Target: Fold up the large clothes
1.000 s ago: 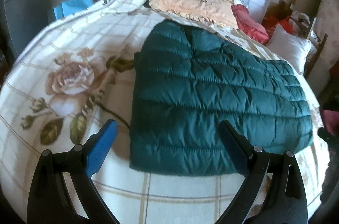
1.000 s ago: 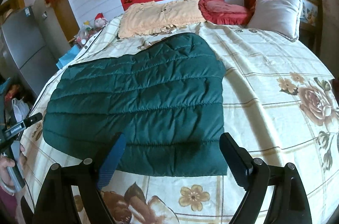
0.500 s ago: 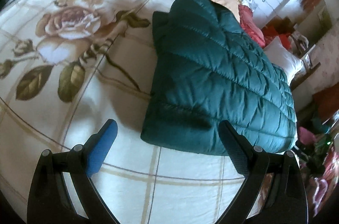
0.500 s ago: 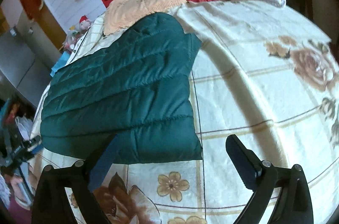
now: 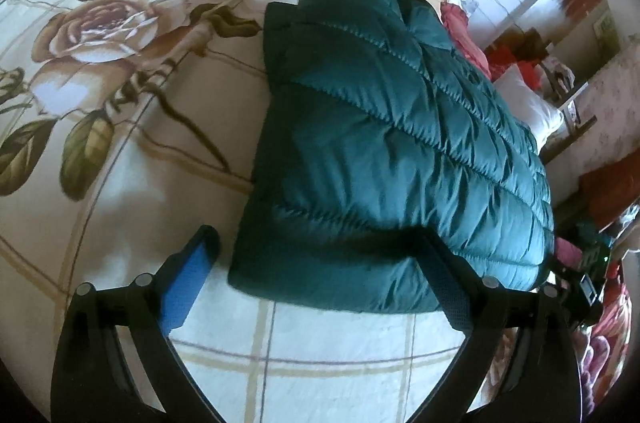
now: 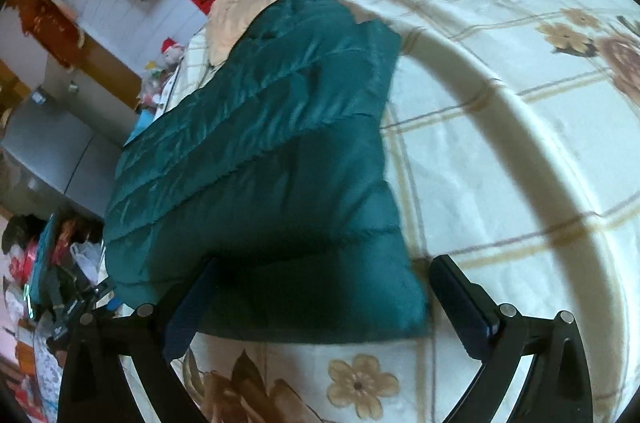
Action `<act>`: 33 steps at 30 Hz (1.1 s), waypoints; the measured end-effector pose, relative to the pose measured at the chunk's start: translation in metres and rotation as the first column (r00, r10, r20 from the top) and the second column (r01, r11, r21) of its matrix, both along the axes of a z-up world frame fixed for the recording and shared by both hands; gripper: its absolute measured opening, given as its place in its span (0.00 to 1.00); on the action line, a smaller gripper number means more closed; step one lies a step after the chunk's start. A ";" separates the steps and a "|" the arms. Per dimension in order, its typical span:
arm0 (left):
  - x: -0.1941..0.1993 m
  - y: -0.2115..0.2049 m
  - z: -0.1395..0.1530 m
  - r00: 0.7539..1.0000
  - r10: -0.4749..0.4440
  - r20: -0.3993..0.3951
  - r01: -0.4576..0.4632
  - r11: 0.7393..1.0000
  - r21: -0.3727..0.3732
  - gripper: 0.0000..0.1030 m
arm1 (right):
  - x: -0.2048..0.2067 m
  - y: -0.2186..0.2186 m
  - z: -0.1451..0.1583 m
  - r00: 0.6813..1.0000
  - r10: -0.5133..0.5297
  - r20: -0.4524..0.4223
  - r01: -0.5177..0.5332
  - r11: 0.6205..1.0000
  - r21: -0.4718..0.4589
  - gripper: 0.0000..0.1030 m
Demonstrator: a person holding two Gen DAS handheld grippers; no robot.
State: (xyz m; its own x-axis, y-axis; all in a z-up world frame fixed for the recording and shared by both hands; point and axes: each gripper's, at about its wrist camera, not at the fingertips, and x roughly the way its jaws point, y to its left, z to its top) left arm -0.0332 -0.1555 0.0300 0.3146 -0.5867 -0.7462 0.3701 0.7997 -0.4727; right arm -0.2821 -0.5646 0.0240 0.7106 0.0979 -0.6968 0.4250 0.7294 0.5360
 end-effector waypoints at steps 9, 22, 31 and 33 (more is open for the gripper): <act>0.012 -0.025 0.001 1.000 -0.007 -0.008 0.007 1.000 0.017 0.99 | 0.031 0.000 -0.002 1.000 0.018 0.009 -0.018 1.000 -0.004 1.00; -0.011 -0.013 0.035 0.993 -0.018 0.121 0.017 1.000 0.013 0.40 | 0.010 0.019 0.038 0.999 0.030 0.034 -0.025 0.993 -0.117 0.38; -0.074 0.032 0.054 0.988 -0.102 0.118 0.105 0.994 -0.016 0.36 | -0.052 0.056 0.063 0.993 0.108 0.040 -0.104 0.990 -0.099 0.36; -0.095 0.039 0.051 0.986 -0.124 0.111 0.123 0.992 0.013 0.36 | -0.071 0.065 0.061 0.992 0.123 0.031 -0.120 0.989 -0.083 0.36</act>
State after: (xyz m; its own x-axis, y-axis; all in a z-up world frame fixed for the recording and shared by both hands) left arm -0.1284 -0.1165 0.0805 0.3219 -0.6216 -0.7141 0.5163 0.7475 -0.4179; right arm -0.3528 -0.4994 0.0849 0.7217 0.1299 -0.6799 0.3116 0.8161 0.4867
